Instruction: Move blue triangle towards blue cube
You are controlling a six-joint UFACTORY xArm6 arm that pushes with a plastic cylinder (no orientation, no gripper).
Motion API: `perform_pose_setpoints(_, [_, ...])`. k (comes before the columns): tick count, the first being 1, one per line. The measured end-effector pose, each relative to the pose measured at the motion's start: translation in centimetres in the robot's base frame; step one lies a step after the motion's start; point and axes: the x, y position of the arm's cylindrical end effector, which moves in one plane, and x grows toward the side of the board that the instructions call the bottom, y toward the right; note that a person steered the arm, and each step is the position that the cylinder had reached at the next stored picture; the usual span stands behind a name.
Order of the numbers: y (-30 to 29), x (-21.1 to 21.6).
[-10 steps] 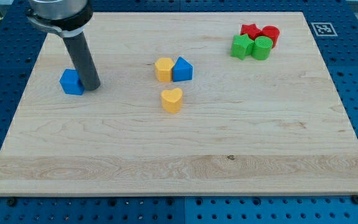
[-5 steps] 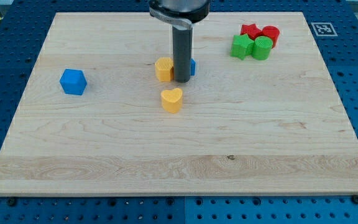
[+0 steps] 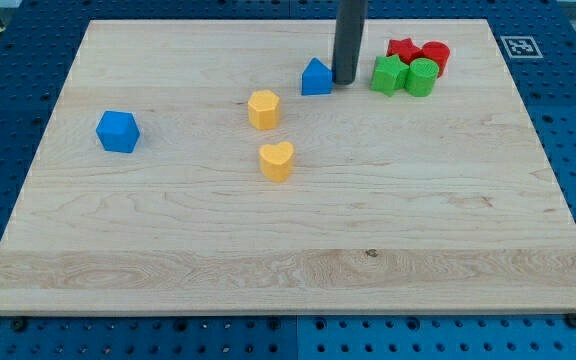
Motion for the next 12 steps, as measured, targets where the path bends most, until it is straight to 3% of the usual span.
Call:
perform_pose_setpoints(5, [-14.0,1.1])
perform_pose_setpoints(7, [-17.5,-0.9])
perform_pose_setpoints(9, [-18.0,2.5])
perform_pose_setpoints(12, [-21.9,2.1])
